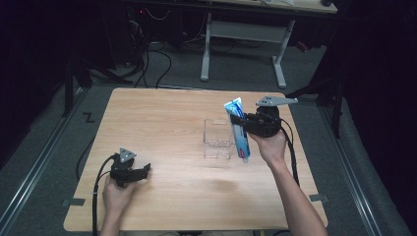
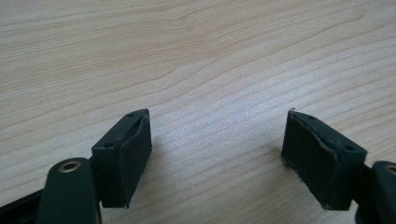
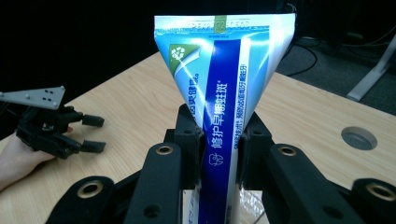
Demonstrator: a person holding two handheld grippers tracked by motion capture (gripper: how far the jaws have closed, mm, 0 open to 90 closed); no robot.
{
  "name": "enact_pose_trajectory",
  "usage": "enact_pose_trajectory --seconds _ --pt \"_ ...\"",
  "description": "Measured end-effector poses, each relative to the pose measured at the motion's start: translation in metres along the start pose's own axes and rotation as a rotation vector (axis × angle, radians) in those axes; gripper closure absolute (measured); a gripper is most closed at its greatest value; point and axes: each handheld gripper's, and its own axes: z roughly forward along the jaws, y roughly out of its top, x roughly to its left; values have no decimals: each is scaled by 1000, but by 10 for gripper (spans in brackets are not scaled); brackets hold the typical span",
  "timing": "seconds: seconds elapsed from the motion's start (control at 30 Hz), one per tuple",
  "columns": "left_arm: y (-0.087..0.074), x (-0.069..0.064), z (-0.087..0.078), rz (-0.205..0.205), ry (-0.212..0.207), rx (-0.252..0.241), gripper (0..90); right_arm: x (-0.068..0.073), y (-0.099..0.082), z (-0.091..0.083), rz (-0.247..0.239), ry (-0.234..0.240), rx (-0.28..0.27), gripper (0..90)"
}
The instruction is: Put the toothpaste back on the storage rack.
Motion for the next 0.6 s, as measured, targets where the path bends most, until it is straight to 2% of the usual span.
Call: enact_pose_trajectory --seconds 0.6 --pt "0 0 0 -1 0 -1 243 4 18 24 -6 -19 -30 737"
